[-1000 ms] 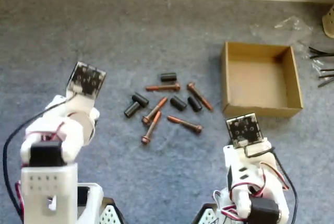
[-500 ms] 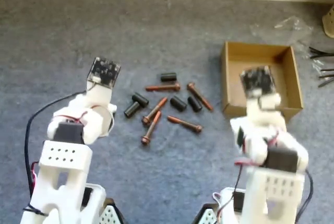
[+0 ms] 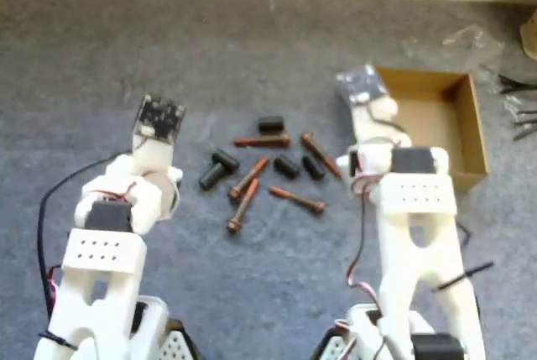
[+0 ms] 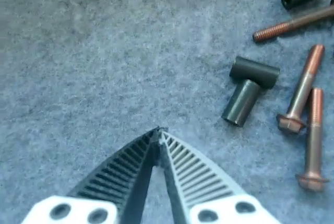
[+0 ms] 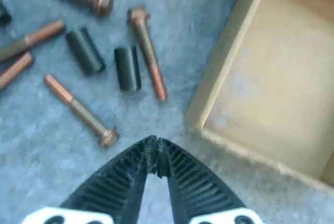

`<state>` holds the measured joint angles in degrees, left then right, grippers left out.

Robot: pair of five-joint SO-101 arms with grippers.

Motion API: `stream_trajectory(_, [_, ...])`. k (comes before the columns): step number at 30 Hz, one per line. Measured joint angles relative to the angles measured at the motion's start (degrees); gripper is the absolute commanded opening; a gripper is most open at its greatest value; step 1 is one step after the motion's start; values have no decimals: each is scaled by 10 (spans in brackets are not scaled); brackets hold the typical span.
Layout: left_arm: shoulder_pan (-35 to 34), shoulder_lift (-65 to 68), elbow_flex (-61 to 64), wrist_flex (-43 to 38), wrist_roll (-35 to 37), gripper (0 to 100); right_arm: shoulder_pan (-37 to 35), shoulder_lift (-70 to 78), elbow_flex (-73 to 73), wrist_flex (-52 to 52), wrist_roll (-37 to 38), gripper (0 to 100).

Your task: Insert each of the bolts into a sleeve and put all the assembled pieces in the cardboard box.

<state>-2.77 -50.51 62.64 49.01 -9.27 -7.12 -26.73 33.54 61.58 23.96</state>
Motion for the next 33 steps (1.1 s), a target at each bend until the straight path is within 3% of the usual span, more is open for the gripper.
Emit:
stream_trajectory(6, [-4, 0, 22, 0, 0, 10, -39, 100, -61, 27, -13, 18])
stream_trajectory(11, [-5, 0, 23, 0, 0, 10, -42, 229, -202, 81, -12, 126])
stream_trajectory(19, [-4, 0, 55, -37, 0, 11, -70, 389, -387, 181, 21, 131])
stream_trajectory(33, [-4, 0, 67, -69, 0, 11, -95, 535, -462, 190, 22, 134])
